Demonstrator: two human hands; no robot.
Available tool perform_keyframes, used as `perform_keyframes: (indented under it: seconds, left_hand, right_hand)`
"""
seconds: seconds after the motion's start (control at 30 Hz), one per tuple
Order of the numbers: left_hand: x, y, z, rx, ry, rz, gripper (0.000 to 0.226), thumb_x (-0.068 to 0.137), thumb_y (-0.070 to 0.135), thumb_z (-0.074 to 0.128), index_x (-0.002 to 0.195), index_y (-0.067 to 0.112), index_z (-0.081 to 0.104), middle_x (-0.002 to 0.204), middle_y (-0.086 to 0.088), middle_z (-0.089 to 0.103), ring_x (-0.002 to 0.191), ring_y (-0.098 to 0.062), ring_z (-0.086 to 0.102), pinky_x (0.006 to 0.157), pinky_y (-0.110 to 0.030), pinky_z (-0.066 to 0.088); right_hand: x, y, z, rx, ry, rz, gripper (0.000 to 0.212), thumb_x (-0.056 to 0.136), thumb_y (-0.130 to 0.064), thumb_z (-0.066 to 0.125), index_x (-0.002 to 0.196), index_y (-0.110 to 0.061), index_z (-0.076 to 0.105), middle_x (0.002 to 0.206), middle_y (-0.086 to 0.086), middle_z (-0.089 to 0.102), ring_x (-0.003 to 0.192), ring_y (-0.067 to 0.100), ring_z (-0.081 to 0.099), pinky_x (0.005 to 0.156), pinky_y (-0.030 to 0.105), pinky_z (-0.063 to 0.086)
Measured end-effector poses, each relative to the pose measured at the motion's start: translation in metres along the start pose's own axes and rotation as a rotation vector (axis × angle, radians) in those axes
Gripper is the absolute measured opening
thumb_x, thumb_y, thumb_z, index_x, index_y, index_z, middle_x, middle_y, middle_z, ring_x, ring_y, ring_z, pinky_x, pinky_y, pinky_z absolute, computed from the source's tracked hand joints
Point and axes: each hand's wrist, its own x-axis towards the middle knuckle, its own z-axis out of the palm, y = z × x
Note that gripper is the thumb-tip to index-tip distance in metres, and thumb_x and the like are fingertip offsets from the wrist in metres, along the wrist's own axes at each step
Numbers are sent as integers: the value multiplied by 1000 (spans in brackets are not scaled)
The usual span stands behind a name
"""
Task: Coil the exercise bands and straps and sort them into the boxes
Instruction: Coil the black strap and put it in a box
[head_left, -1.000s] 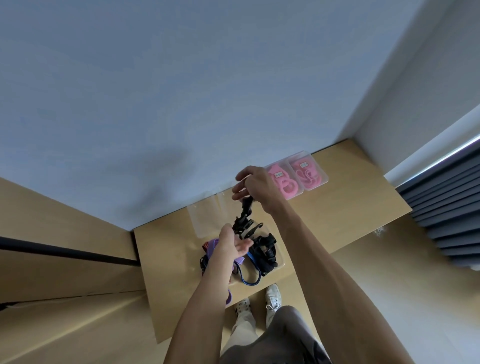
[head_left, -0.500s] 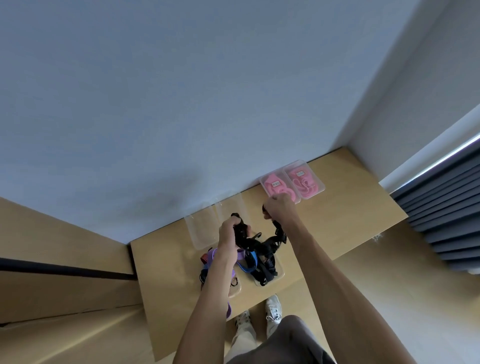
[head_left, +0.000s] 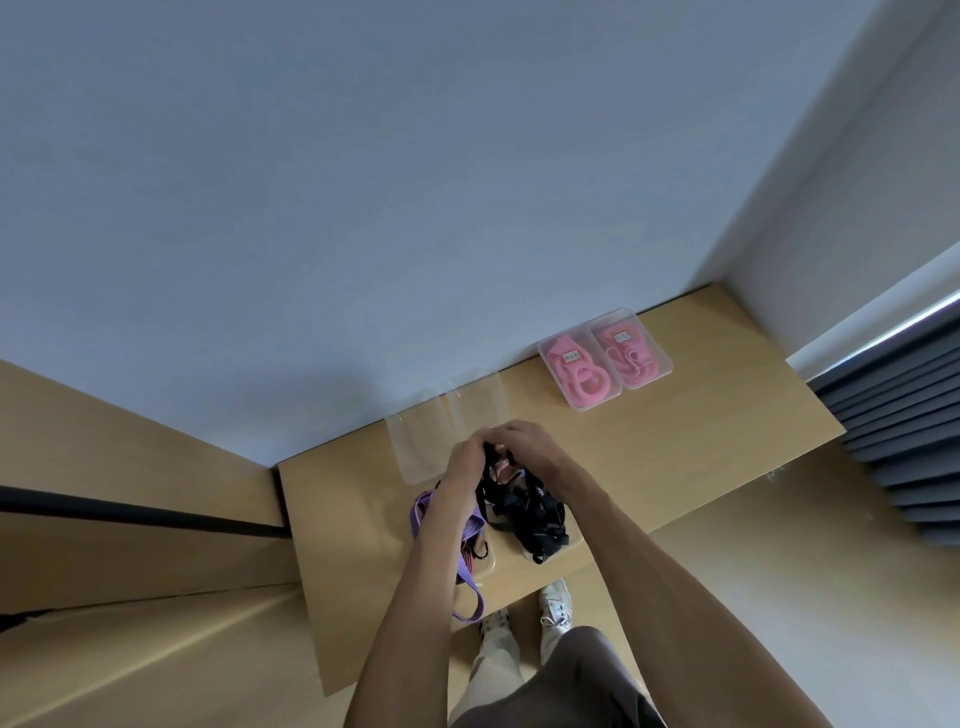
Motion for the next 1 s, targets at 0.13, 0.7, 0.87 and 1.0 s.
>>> perform_keyframes:
  seconds: [0.13, 0.7, 0.87, 1.0]
  left_hand:
    - [5, -9, -19, 0, -35, -55, 41, 94, 26, 34, 90, 4, 68, 75, -13, 65, 66, -26, 60, 60, -29, 49]
    - [60, -51, -31, 1182, 168, 446, 43, 84, 13, 67, 125, 25, 68, 117, -4, 68, 115, -26, 54, 95, -39, 46]
    - [45, -37, -35, 860, -137, 322, 36, 61, 19, 65, 95, 21, 77, 88, -4, 74, 90, -24, 68, 76, -35, 55]
    - [42, -32, -36, 641, -73, 180, 39, 72, 48, 59, 44, 21, 61, 50, 3, 57, 51, -14, 57, 57, -30, 43]
  right_hand:
    - [14, 13, 3, -145, 62, 34, 42, 70, -25, 82, 105, -16, 61, 81, 9, 72, 56, 16, 64, 53, 25, 48]
    - [28, 76, -1, -10, 239, 184, 24, 63, 0, 57, 51, -17, 46, 58, 4, 41, 54, 21, 37, 48, 26, 30]
    - [36, 75, 0, -38, 320, 154, 9, 75, -7, 60, 68, -12, 58, 62, 4, 49, 57, 21, 45, 51, 26, 32]
    - [37, 65, 5, 0, 400, 109, 10, 73, -10, 58, 64, -13, 57, 61, 2, 48, 59, 21, 43, 53, 27, 31]
